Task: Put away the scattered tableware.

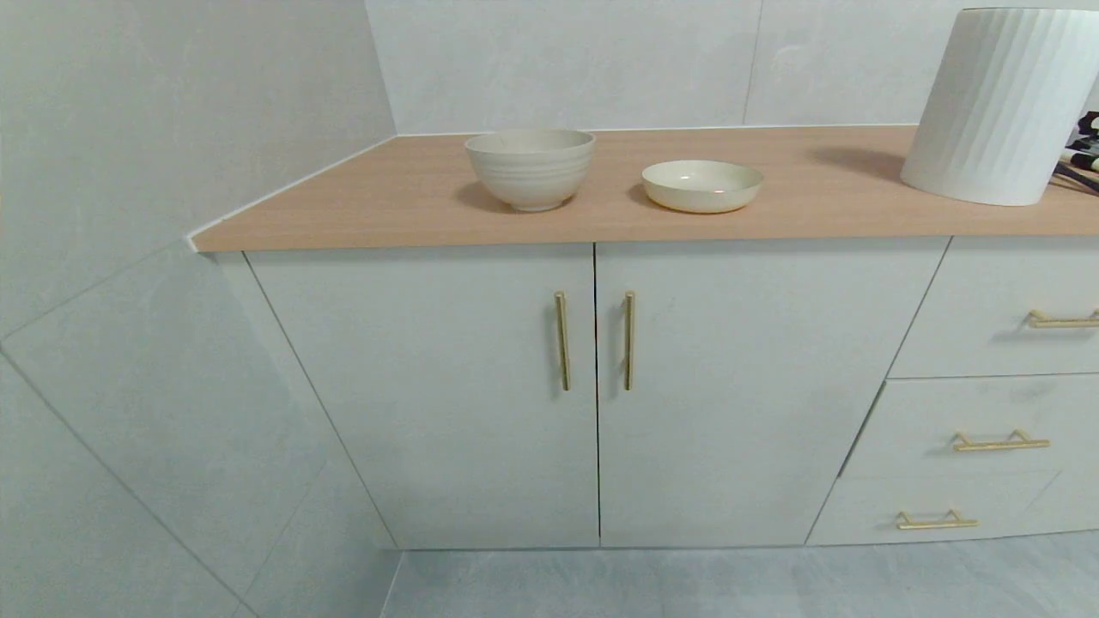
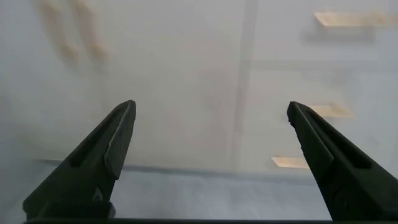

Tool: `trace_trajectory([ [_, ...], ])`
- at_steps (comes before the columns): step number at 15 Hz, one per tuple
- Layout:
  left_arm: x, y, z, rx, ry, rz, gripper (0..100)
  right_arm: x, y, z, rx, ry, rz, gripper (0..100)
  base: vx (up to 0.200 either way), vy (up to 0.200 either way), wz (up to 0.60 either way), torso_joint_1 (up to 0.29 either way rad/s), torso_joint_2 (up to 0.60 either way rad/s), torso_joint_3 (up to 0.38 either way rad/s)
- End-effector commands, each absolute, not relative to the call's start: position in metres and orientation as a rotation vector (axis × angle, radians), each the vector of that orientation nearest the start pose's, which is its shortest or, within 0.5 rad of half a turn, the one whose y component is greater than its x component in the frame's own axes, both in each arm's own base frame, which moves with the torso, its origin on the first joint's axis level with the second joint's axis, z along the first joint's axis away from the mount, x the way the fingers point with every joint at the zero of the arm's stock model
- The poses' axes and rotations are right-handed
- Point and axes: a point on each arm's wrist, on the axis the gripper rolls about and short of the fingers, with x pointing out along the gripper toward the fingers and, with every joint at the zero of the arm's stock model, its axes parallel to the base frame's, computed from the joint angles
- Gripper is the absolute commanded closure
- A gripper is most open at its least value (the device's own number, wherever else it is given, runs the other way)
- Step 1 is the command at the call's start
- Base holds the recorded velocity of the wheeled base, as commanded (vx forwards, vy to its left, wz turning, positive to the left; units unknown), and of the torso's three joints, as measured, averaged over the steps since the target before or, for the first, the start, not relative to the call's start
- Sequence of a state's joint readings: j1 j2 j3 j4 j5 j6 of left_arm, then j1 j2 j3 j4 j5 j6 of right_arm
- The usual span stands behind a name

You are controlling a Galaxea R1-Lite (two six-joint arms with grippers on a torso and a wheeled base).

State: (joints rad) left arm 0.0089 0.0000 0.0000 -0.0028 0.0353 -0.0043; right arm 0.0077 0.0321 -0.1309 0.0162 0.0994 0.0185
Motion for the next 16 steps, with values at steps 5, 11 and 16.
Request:
trace_trajectory([
  [5,-0.023,0.001,0.076,-0.005,-0.003,0.044,0,0.102,0.035,0.184,0.064,0.417,0.621,0,0.000,0.000,0.00,0.000,0.00,0.000],
  [11,-0.023,0.001,0.076,-0.005,-0.003,0.044,0,0.253,0.138,0.173,0.126,0.279,0.817,0,0.000,0.000,0.00,0.000,0.00,0.000],
  [16,-0.023,0.001,0.076,-0.005,-0.003,0.046,0,0.299,0.187,0.172,0.248,0.283,0.879,0,0.000,0.000,0.00,0.000,0.00,0.000],
])
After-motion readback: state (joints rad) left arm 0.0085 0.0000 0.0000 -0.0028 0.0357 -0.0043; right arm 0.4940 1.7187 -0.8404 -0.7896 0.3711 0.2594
